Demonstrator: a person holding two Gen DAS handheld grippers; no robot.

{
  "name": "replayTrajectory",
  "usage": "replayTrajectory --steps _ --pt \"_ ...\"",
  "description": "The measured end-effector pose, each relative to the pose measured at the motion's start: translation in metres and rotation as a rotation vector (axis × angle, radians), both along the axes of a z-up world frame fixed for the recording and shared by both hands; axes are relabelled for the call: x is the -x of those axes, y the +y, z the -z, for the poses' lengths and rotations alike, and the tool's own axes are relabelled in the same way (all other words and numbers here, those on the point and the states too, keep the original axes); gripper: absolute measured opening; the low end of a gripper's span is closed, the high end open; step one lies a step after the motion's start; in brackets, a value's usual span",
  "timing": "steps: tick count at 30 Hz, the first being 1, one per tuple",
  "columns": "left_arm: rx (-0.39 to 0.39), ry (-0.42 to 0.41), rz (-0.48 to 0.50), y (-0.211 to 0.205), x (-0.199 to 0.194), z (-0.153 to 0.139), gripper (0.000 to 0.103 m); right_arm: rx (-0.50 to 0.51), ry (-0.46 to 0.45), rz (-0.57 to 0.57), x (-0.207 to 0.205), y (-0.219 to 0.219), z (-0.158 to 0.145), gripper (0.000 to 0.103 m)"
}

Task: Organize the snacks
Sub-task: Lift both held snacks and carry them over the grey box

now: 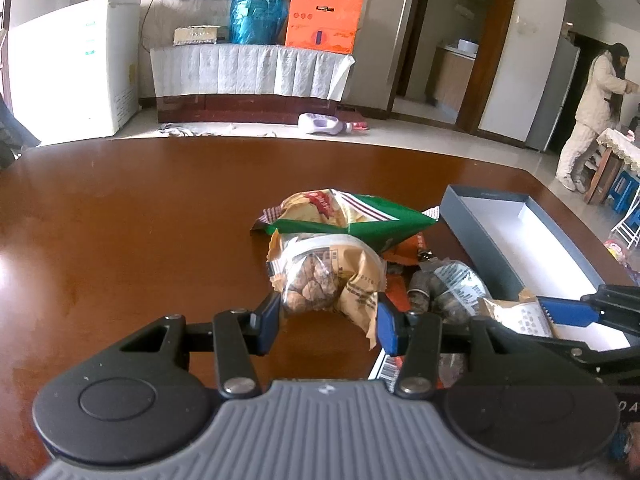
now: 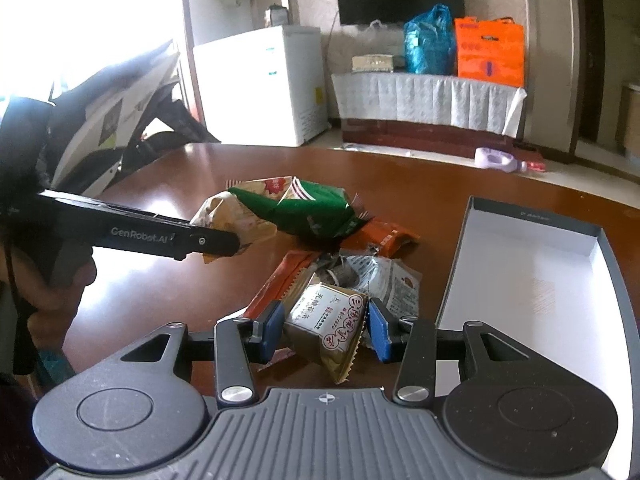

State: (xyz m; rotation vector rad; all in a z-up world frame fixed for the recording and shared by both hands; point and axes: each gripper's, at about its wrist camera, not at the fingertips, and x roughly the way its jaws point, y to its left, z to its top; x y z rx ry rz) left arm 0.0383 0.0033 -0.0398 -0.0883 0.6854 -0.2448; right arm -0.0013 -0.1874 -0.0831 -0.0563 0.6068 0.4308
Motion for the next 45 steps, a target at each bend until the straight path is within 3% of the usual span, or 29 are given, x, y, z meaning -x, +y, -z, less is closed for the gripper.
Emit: replayTrajectory --steps 18,45 --pt "-0.028 -0.087 0.021 -0.017 0.013 -0.018 0.047 -0.046 -0.045 0.042 0.012 -0.012 -0.012 0.046" --pt "-0.019 -0.114 0.105 -0.072 0.009 -0.026 0.047 -0.069 -0.083 0.155 0.019 -0.047 -0.022 0.046"
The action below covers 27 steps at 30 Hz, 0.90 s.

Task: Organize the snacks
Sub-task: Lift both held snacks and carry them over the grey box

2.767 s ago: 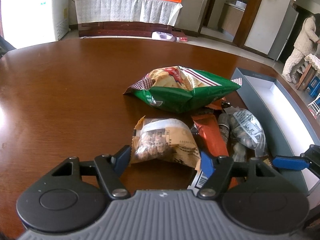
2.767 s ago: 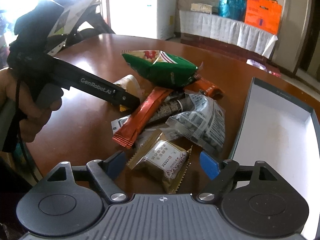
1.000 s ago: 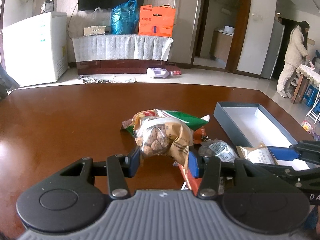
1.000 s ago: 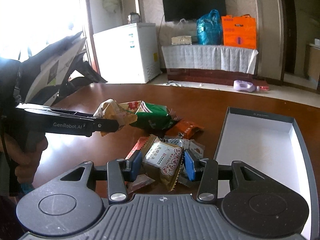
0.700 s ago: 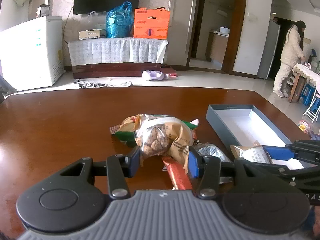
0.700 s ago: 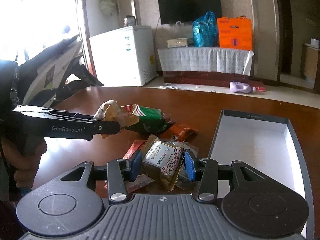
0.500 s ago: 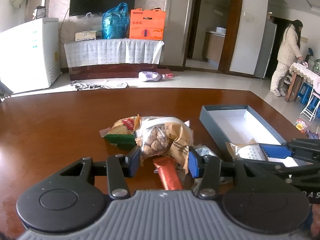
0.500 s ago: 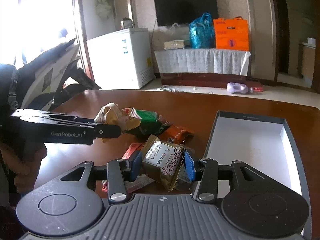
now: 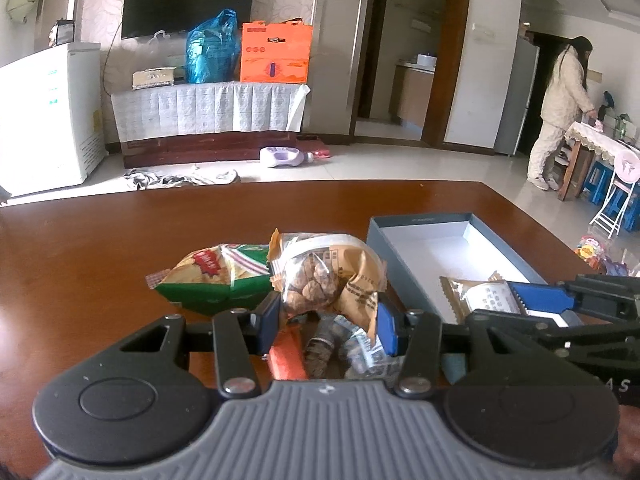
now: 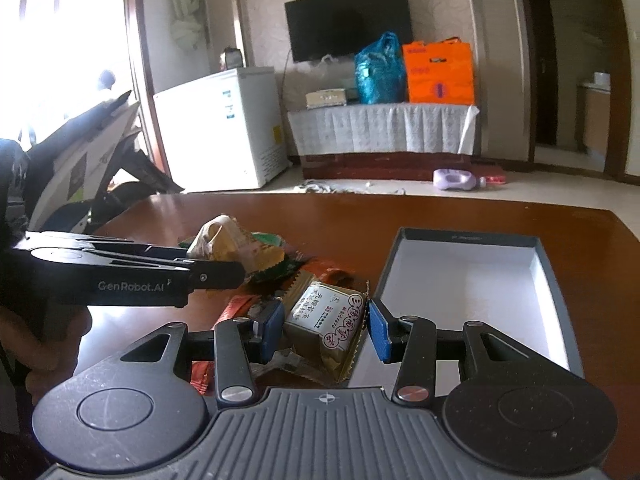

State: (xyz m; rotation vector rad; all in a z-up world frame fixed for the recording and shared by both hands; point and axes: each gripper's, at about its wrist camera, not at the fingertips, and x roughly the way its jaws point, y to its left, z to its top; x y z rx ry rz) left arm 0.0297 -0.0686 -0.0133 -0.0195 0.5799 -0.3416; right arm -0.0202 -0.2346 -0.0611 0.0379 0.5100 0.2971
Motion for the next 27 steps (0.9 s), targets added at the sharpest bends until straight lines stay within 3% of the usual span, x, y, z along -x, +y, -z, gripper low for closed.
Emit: replayTrajectory --steps 9,27 --pt "-0.004 0.0 0.058 -0.037 -0.002 0.003 0.047 -0.008 -0.005 0.097 -0.001 -0.028 0.0 0.046" --pt "-0.019 0.019 0.149 -0.096 -0.004 0.012 0.047 0.001 0.016 0.181 -0.005 -0.071 0.008 0.046"
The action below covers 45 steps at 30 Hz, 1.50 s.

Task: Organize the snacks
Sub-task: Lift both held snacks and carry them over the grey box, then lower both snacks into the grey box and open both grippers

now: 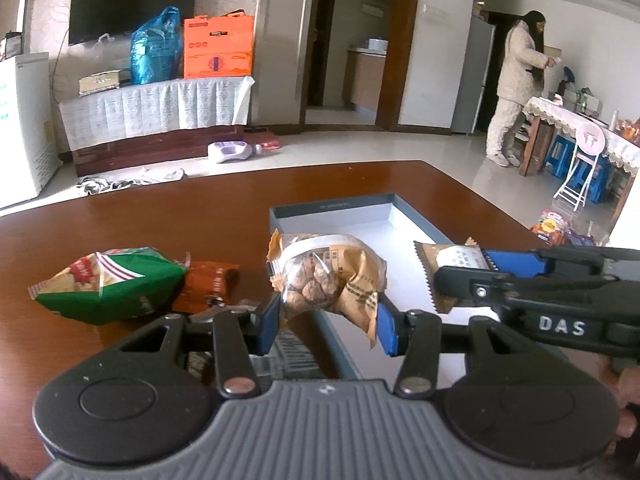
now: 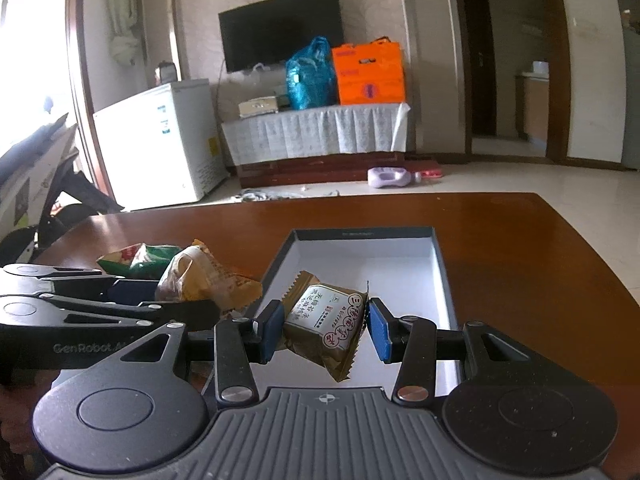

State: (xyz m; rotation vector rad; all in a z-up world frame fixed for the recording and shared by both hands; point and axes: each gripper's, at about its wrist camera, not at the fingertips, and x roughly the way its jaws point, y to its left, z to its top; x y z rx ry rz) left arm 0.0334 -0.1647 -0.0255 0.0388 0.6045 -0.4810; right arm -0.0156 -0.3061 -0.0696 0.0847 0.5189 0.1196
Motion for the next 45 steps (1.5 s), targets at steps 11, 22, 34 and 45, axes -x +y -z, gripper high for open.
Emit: replayTrajectory --steps 11,22,34,45 --pt "-0.031 0.009 0.071 -0.027 0.007 0.008 0.047 0.039 0.074 0.015 -0.007 -0.006 0.017 0.046" --pt "-0.061 0.041 0.108 -0.037 -0.001 0.023 0.047 0.06 0.117 0.052 -0.008 -0.022 0.028 0.046" --pt "-0.093 0.103 0.15 -0.053 -0.009 0.045 0.047 0.106 0.153 0.047 -0.014 -0.023 0.039 0.046" --pt "-0.095 0.097 0.153 -0.063 -0.013 0.049 0.047 0.138 0.146 0.062 -0.018 -0.026 0.04 0.046"
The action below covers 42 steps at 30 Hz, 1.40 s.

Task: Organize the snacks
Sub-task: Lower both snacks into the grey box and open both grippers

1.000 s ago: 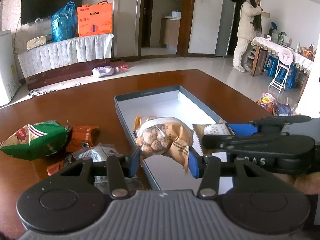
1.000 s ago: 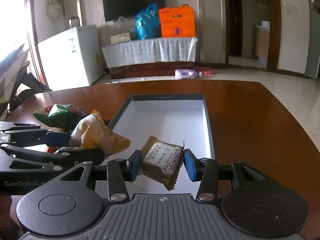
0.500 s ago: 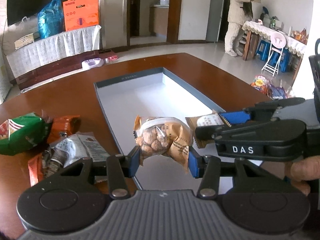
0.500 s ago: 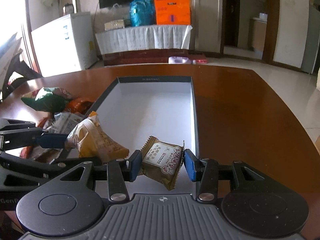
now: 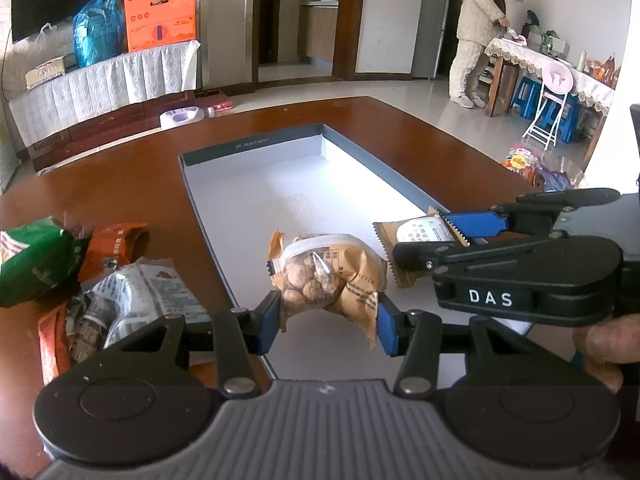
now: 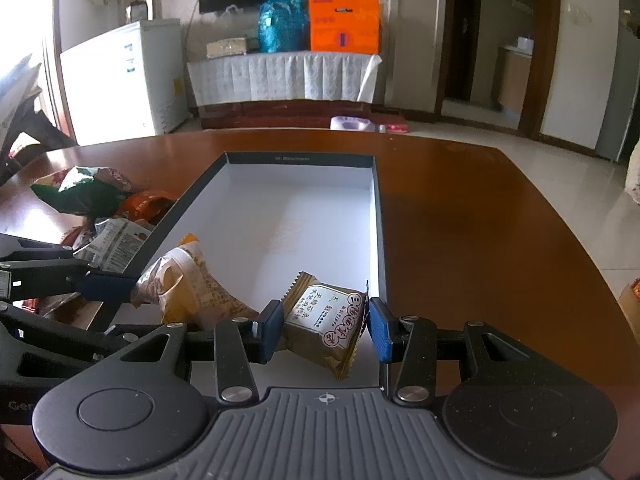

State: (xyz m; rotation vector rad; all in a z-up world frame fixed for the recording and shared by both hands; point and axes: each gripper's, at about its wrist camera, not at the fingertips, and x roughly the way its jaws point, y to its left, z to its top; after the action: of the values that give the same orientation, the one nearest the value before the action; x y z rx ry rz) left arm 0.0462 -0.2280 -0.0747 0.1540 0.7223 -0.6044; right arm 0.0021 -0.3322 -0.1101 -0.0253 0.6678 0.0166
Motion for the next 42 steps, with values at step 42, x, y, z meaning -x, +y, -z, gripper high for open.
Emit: replayTrajectory --steps 42 --pt "0.072 -0.039 0.083 0.002 -0.002 0.0 0.085 -0.082 -0.125 0.049 0.015 -0.007 -0.021 0.062"
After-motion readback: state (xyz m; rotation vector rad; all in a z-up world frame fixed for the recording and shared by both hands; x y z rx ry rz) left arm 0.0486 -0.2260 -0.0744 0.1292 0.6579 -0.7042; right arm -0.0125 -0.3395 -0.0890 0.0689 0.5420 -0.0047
